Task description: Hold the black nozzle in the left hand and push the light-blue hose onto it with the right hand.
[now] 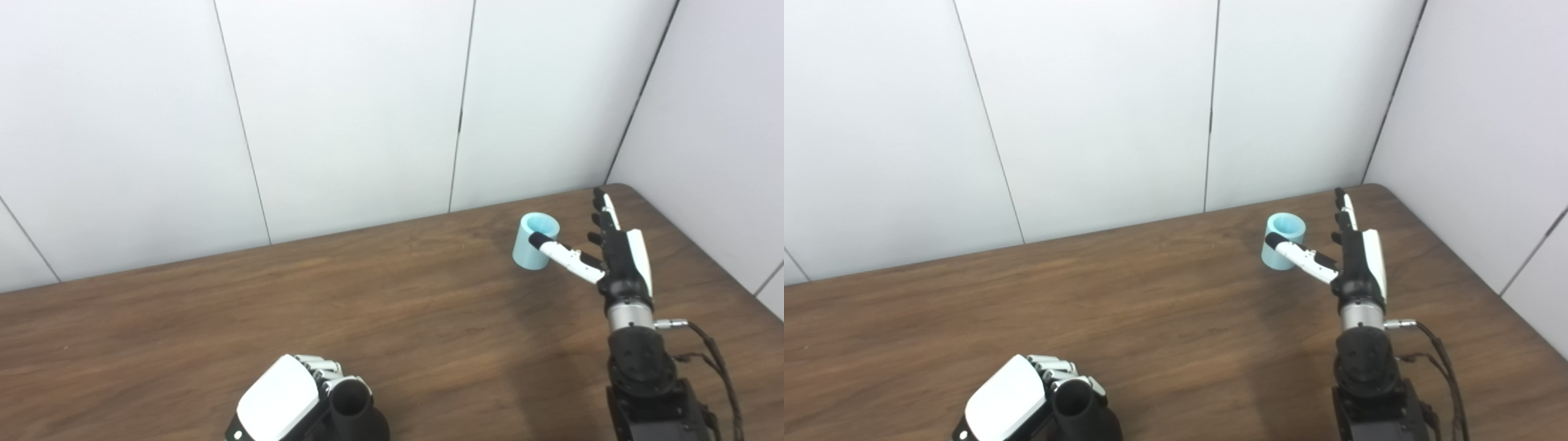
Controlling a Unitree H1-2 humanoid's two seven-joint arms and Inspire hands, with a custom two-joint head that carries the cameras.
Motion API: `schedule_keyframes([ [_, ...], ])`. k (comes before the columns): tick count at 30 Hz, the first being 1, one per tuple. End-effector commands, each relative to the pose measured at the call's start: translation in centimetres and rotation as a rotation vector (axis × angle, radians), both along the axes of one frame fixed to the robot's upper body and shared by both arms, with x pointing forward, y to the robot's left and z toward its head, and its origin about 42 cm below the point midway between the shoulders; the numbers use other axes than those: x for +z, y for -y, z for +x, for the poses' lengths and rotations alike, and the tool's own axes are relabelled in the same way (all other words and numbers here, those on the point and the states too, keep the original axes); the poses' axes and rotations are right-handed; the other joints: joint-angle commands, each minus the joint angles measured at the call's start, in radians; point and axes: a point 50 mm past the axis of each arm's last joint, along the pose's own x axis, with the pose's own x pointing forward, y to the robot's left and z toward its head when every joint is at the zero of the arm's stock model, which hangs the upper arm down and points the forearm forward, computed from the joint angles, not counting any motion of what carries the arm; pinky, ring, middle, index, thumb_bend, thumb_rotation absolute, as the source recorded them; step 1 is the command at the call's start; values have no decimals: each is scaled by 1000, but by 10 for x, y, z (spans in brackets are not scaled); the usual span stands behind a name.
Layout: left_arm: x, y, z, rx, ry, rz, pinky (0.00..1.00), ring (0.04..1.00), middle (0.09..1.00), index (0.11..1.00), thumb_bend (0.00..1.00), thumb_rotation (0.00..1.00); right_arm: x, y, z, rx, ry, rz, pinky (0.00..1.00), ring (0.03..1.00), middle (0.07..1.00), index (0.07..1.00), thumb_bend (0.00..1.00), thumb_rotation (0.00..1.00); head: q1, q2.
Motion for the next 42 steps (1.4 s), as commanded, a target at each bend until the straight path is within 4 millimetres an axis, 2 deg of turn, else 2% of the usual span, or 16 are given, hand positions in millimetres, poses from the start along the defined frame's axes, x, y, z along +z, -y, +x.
schedule_keyframes([
  [1,-84,-11,-86,30,-310,-23,350,472,473,512,517,0,34,10,20,3,161,-95,916,975,995,994,924,475,-4,1],
  [5,-83,-14,-88,28,-310,-21,349,472,472,513,517,0,28,16,32,-15,133,-123,886,961,990,989,927,487,-13,2],
  [14,-83,-19,-92,23,-318,-10,356,478,474,512,516,0,14,21,54,-8,71,-35,867,947,990,975,945,425,-17,6],
  [18,-82,-21,-93,17,-304,-2,355,477,474,512,517,0,4,21,60,-4,58,-40,855,939,982,968,973,419,-14,10],
  [24,-82,-24,-96,17,-314,-2,355,476,475,509,517,0,-6,18,65,0,43,-69,861,937,974,960,953,409,-10,16],
  [29,-82,-25,-98,17,-311,-2,352,474,475,509,517,0,-11,15,69,13,41,-88,846,919,939,945,978,367,-6,20],
  [39,-82,-28,-102,20,-325,-10,357,476,474,510,517,0,-14,8,84,42,31,-110,854,915,931,923,1000,383,4,23],
  [42,-81,-28,-103,17,-325,-6,363,477,475,508,517,0,-13,7,88,41,26,-128,822,892,917,908,1000,409,7,25],
])
